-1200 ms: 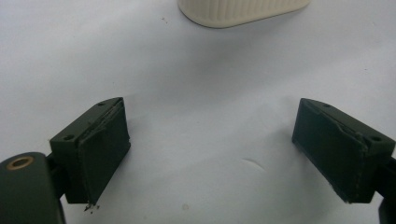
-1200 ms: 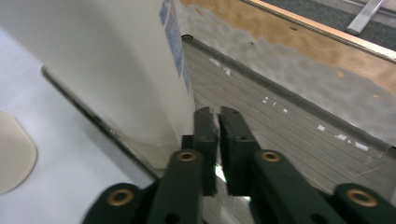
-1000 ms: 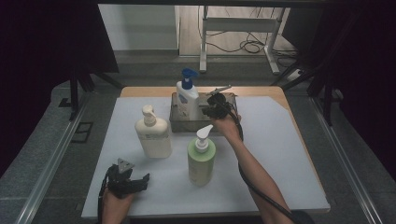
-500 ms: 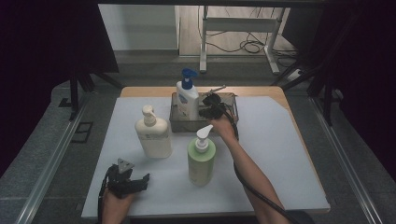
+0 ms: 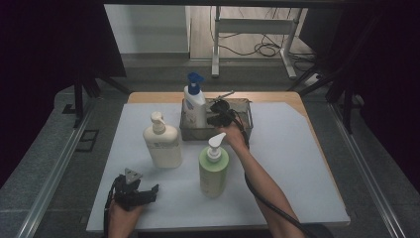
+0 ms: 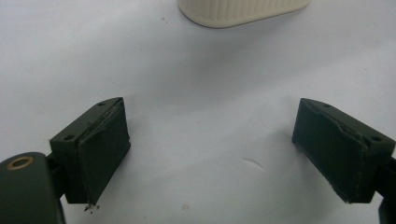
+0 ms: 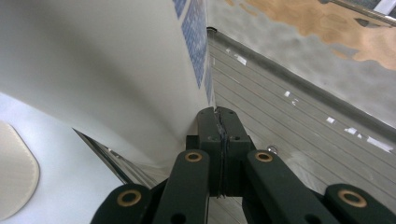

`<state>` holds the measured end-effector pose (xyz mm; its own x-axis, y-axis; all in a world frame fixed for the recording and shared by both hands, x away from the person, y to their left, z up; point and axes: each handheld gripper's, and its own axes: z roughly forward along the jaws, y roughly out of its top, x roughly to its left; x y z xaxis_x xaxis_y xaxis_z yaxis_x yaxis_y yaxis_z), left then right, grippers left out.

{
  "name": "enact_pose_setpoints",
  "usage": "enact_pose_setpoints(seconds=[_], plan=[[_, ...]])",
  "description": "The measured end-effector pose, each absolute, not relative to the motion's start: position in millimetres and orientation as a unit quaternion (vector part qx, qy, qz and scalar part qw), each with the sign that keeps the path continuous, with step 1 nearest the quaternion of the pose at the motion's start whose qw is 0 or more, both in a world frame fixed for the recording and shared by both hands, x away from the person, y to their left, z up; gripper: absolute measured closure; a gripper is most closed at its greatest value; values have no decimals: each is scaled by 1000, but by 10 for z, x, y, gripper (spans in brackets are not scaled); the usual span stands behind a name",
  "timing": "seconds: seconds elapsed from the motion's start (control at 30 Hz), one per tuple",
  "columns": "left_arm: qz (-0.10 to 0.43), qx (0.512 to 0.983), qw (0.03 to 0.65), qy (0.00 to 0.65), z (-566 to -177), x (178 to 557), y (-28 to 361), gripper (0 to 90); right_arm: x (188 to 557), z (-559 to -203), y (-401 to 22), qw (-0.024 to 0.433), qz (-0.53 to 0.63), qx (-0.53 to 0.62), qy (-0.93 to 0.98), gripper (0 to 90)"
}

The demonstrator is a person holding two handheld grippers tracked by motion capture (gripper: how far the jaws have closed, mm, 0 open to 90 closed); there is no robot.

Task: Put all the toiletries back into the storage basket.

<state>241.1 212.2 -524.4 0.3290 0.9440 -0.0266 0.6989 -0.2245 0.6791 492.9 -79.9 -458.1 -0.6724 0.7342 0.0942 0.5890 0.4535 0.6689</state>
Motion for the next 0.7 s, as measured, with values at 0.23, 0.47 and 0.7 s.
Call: enact_pose_setpoints(seconds=[0.23,0.47,0.7], plan=[[201,756,305,543,-5243,2411,2122,105,4937,-4606,-750,100,348,390,847,886],[201,756,304,543,-5243,2412,2123,105,4937,-4627,-695,96,349,389,847,886],[201,756,304,543,-5243,2412,2123,105,4941,-4630,-679,91,351,389,847,887]])
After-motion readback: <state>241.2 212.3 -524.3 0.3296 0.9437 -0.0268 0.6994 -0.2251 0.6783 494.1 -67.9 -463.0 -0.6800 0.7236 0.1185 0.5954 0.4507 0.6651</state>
